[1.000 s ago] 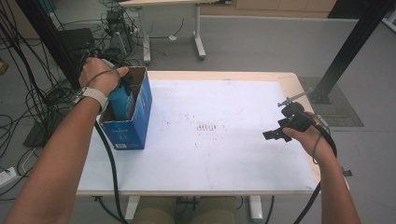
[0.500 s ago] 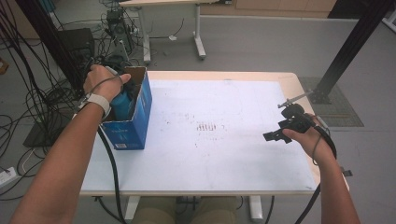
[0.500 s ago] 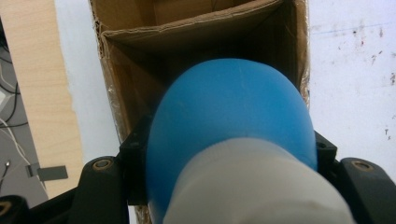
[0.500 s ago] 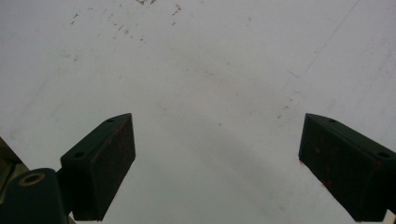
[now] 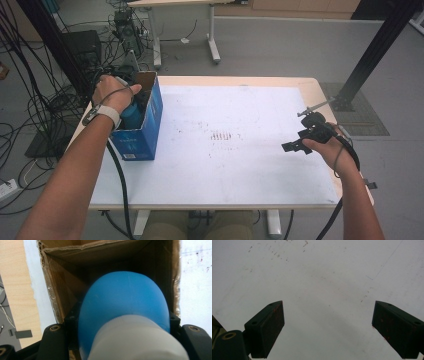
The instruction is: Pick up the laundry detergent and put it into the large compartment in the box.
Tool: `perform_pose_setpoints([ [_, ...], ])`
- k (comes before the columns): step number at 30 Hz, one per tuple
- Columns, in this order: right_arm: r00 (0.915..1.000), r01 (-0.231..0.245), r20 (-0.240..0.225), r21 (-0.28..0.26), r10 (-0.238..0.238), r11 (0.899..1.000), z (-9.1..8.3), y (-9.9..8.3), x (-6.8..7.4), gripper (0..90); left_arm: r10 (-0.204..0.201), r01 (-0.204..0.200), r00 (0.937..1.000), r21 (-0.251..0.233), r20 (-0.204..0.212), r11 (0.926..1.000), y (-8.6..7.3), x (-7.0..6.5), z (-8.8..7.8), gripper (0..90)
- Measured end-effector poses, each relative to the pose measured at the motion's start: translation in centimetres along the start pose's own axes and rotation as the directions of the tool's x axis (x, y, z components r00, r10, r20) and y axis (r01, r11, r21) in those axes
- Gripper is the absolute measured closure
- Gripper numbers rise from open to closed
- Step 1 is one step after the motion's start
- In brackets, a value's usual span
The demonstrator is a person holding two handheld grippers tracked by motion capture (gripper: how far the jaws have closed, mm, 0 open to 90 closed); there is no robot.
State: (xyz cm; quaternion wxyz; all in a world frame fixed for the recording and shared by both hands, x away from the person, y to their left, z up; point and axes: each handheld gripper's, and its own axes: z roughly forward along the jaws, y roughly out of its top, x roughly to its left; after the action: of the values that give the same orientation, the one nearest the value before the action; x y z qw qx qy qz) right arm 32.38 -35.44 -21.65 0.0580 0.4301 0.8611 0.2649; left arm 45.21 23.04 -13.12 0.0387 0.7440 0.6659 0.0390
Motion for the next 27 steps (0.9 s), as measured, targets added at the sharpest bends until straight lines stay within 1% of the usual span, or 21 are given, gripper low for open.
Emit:
perform_pose_setpoints([
  [1, 1.0000, 0.000, -0.001, -0.001, 0.000, 1.000, 0.0, 0.0, 0.0, 10.7, 0.000, 0.000, 1.0000, -0.004, -0.001, 1.0000, -0.1, 0.0, 0.1, 38.0],
  [4, 1.0000, -0.001, -0.002, -0.001, 0.001, 1.000, 0.0, -0.1, 0.0, 10.7, 0.005, -0.005, 1.0000, 0.004, -0.005, 1.0000, 0.0, 0.1, 0.4, 38.0],
  [9, 1.0000, 0.001, -0.002, 0.000, -0.001, 1.000, 0.0, -0.1, 0.0, 10.7, 0.005, -0.005, 1.0000, 0.004, -0.001, 1.0000, -0.2, 0.1, 0.8, 38.0],
  [10, 1.0000, -0.002, -0.002, -0.001, 0.002, 1.000, 0.0, -0.1, 0.0, 10.7, 0.011, -0.011, 0.9999, 0.012, -0.001, 0.9999, -0.1, 0.1, 1.0, 38.0],
  [19, 1.0000, -0.004, -0.003, 0.002, 0.004, 1.000, 0.2, -0.3, -0.1, 10.7, 0.019, -0.019, 0.9998, 0.026, -0.007, 0.9995, 0.0, 0.0, 2.1, 38.0],
  [22, 1.0000, -0.005, -0.003, 0.003, 0.005, 1.000, 0.2, -0.3, -0.1, 10.7, 0.021, -0.021, 0.9997, 0.017, -0.009, 0.9996, -0.1, -0.1, 2.1, 38.0],
  [27, 1.0000, -0.004, -0.003, 0.000, 0.004, 1.000, 0.2, -0.4, -0.1, 10.7, 0.021, -0.021, 0.9998, 0.019, -0.006, 0.9996, -0.1, 0.0, 2.2, 37.9],
])
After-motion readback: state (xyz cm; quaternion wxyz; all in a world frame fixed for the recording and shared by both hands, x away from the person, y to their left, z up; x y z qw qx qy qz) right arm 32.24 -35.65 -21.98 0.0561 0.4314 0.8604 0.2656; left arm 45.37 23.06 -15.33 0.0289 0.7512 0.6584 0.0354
